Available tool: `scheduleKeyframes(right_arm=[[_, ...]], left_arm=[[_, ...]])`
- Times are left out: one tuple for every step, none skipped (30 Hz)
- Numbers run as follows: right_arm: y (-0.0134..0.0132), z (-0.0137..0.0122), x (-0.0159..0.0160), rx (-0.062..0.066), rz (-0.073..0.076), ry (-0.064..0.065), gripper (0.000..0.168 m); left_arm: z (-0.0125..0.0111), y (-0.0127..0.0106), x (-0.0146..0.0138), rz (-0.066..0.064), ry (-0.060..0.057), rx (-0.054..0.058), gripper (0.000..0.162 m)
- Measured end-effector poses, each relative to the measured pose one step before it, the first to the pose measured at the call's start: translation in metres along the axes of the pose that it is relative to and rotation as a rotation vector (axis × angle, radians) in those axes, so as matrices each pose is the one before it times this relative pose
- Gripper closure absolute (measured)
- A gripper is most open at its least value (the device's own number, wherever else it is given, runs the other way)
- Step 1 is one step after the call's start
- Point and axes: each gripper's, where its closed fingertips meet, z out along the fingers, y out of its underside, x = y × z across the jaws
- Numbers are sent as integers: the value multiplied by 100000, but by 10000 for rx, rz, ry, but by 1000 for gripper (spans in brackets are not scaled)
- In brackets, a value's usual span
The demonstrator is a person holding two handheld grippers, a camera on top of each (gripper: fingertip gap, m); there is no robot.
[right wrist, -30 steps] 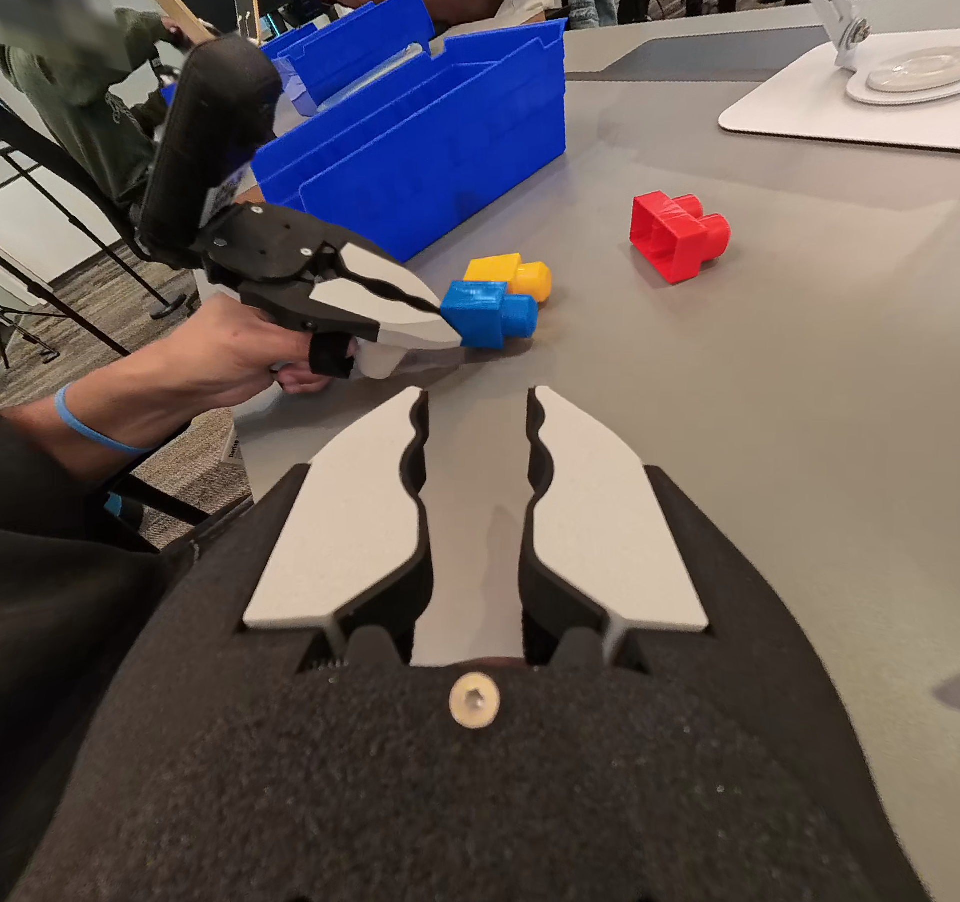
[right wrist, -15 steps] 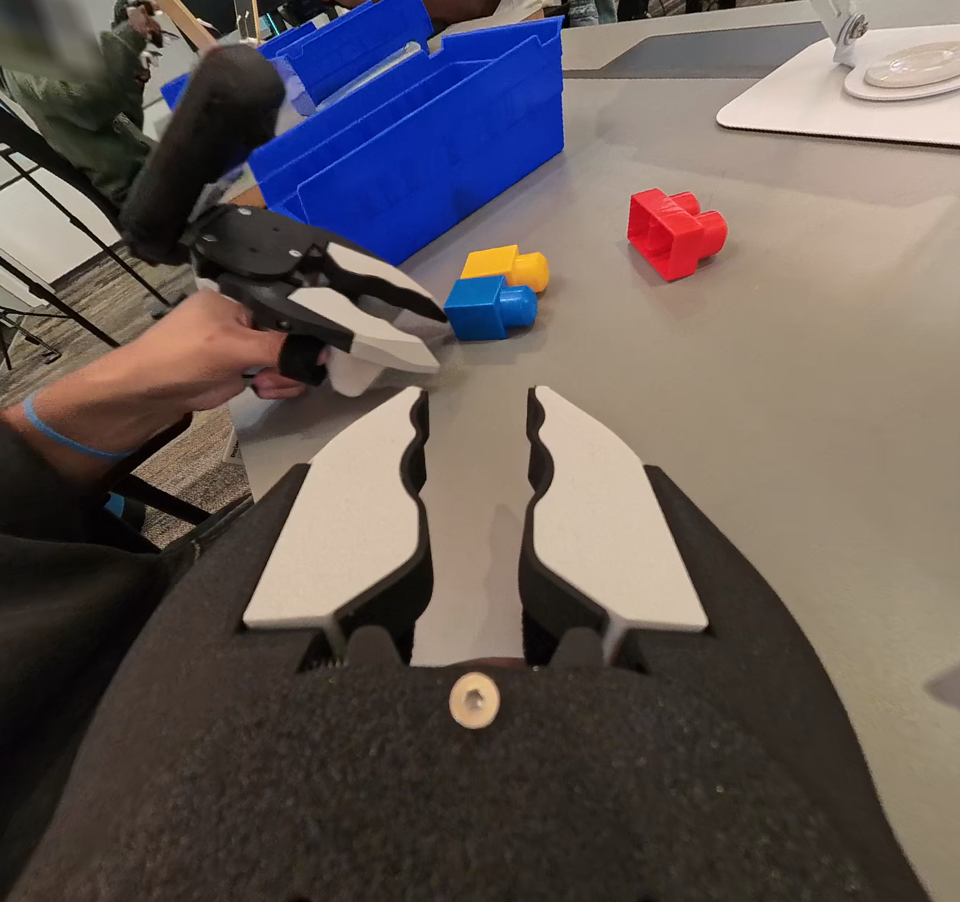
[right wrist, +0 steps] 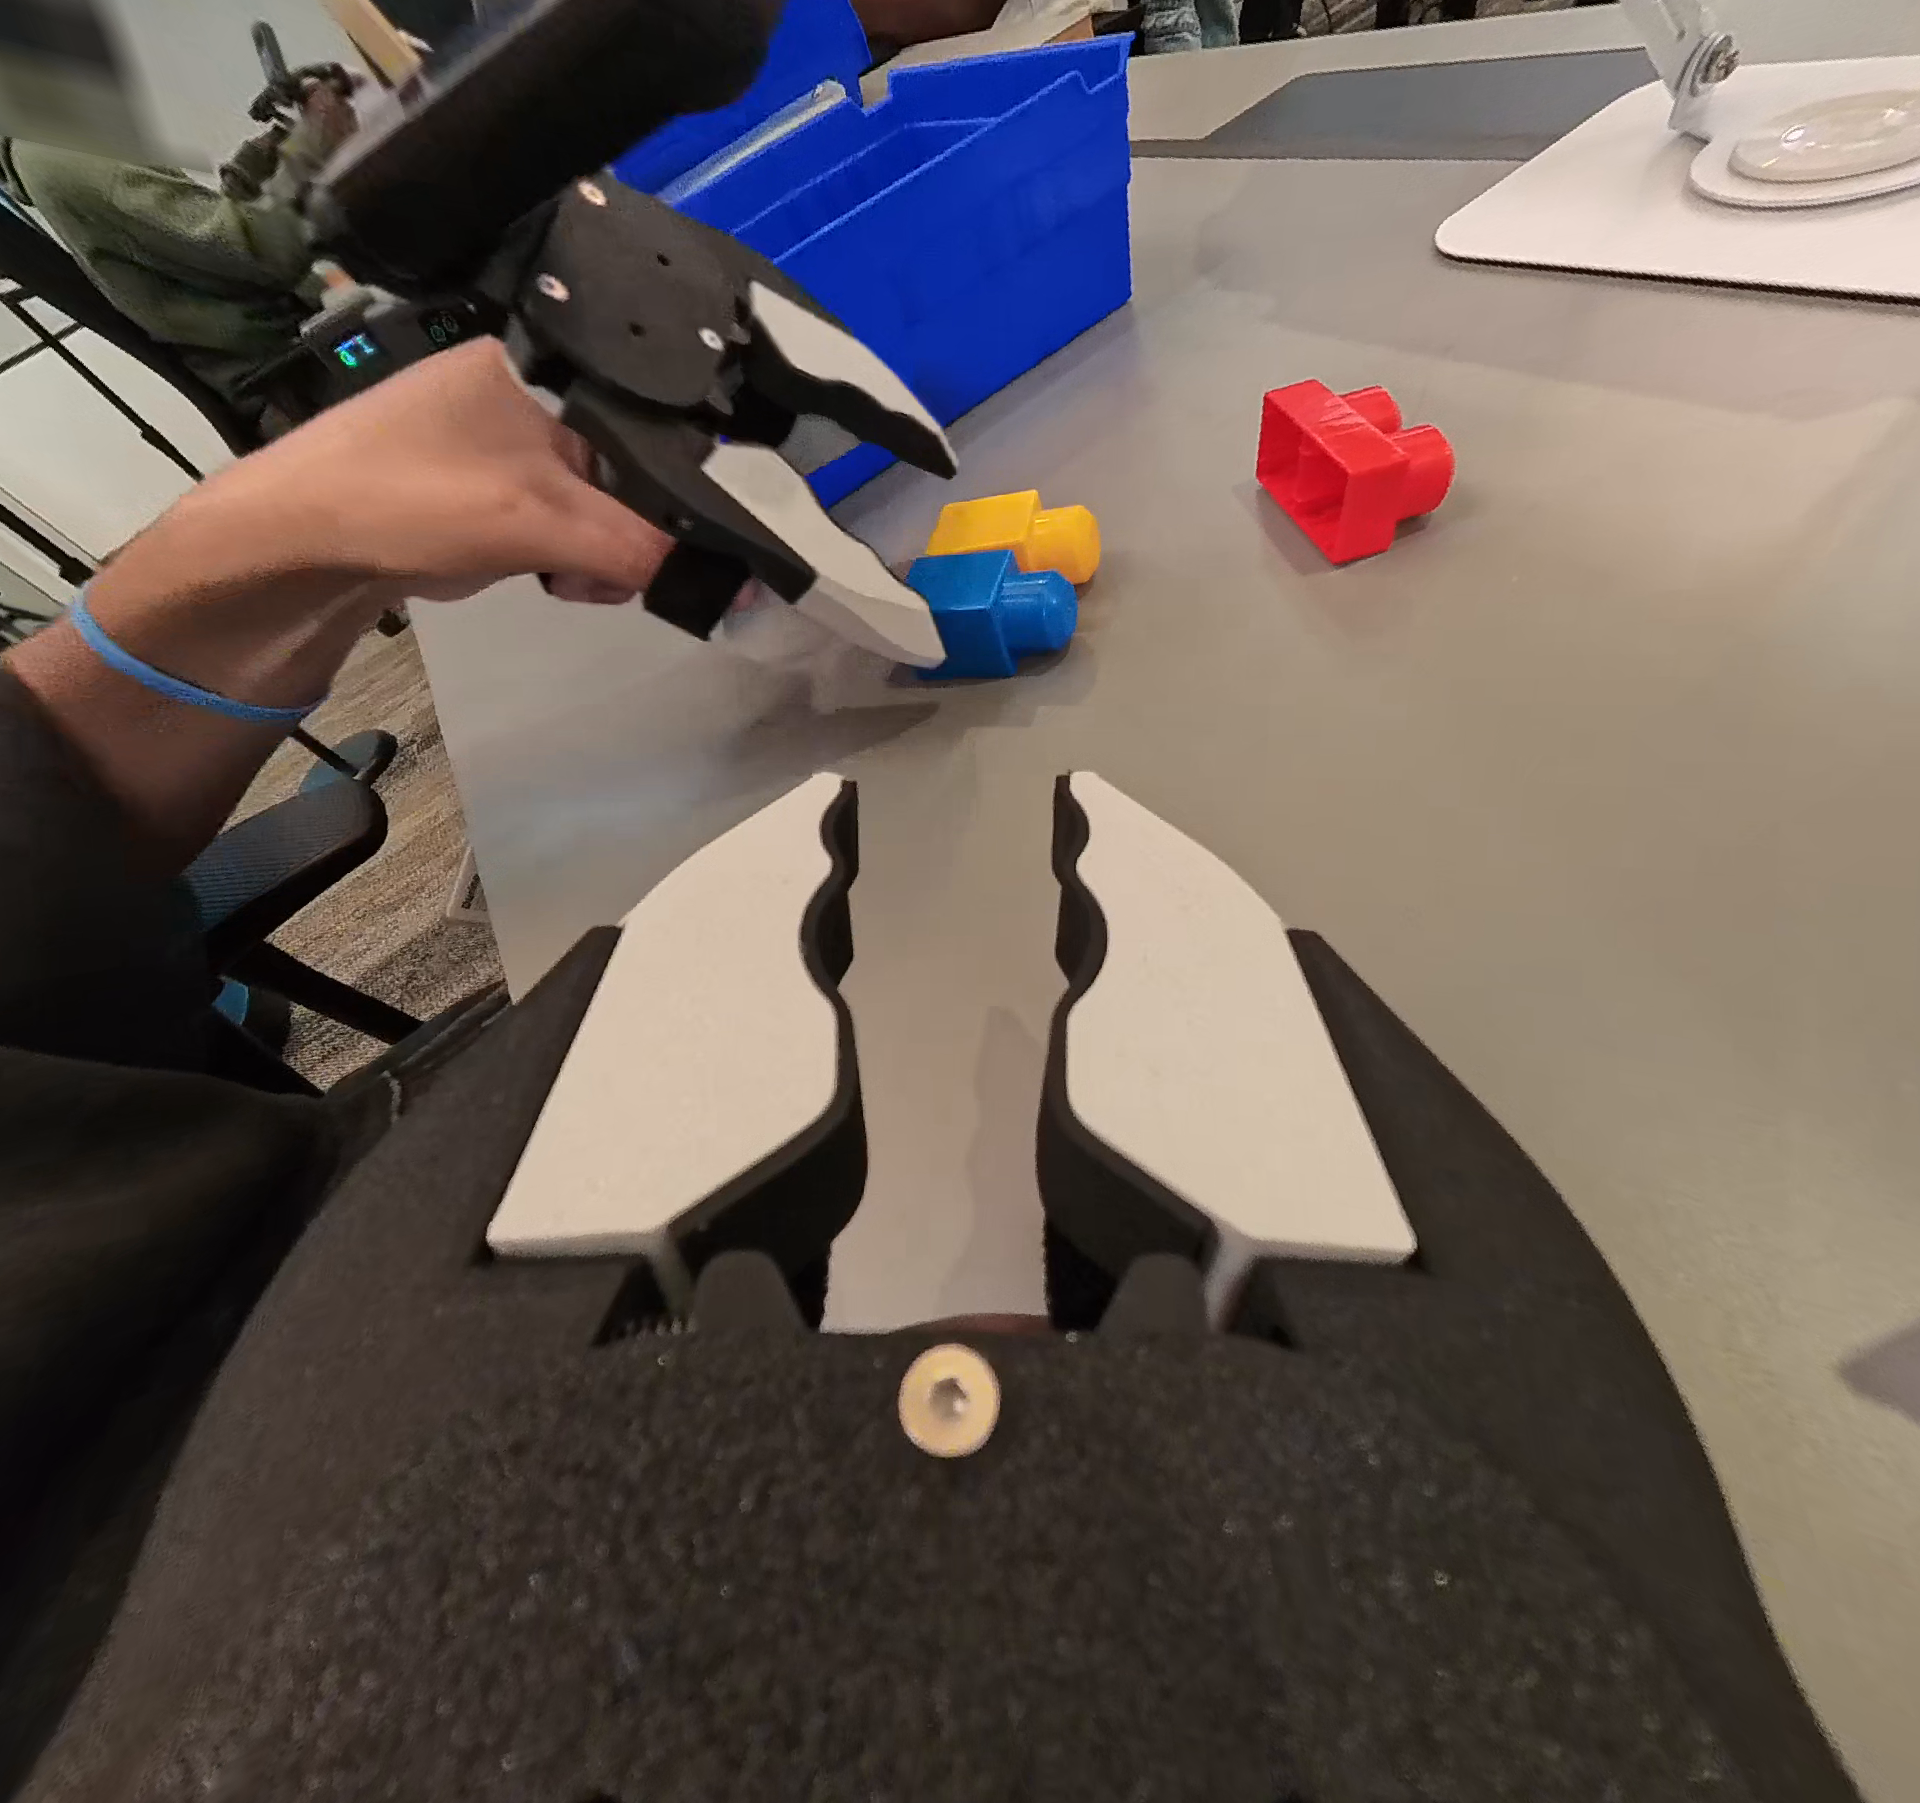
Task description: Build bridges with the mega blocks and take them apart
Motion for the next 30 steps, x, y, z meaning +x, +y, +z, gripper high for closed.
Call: scheduleKeyframes(right_arm=[[-18,-50,16,15,25,-15,133],[-29,-33,26,14,10,-7,133],[-28,-33,36,10,-5,11,133],[-18,-2,51,6,1,13,133],[-11,-1,26,4,17,-10,133],[-5,27,8,0,24,-20,133],[6,23,13,-5,16,-10,133],[27,33,22,-14,3,-2,133],[45,44,11,-26,-4,3,133],[35,37,-7,-22,1,-1,133],[4,16,-27,-6,5,-11,133],[7,10,-22,-5,-2,-7,133],[18,0,-9,-10,-8,4,133],[5,4,3,-4,-2,7,133],[9,11,-1,-7,10,-8,133],[25,23,0,-9,12,-15,133],[46,38,1,-21,13,-9,133],[55,28,-7,-25,9,-13,133],[50,19,-1,-24,0,-6,133],[30,-7,-10,-19,-8,4,133],[-5,-21,12,3,-11,9,133],[-29,-14,14,8,-1,4,133],[-18,-14,21,10,13,-4,133],[-22,-2,30,12,24,-8,133],[21,21,33,-7,24,-12,133],[50,26,33,-22,17,-7,133],[30,32,29,-10,8,-2,133],[12,18,11,-3,3,-4,133],[9,22,12,-11,0,-2,133],[24,7,31,-8,-4,12,133]], left_arm=[[471,409,-484,78,-104,-302,74],[364,334,-245,6,42,-194,72],[189,156,-45,-85,168,-37,72],[91,109,62,-79,200,15,72],[83,117,50,-13,126,-8,71],[104,71,-41,18,4,-8,71],[105,-2,-102,15,-62,8,71],[93,-94,1,8,-3,40,73],[105,-73,94,3,68,13,73],[123,-21,70,8,61,-35,73],[105,-16,54,26,40,-33,72],[67,-57,87,36,48,2,72],[14,-70,152,44,85,14,72],[15,-66,158,28,101,1,71],[6,-148,148,-1,104,28,71],[32,-164,115,-14,111,26,71],[108,-91,25,-7,71,-41,71],[179,48,-156,24,-33,-117,71],[237,105,-243,35,-86,-142,72],[158,-24,-62,-30,52,-32,76],[93,-94,165,-75,222,25,80],[87,-37,253,-63,254,-6,84],[74,-32,162,-86,178,8,85],[28,-33,61,-30,60,6,85],[-4,2,33,49,0,-16,86],[-5,0,68,45,7,-30,86],[-1,-22,40,15,-9,5,86],[-4,-33,40,11,-17,45,86],[-12,-16,53,34,-21,59,86],[-24,4,88,68,-14,53,86]])
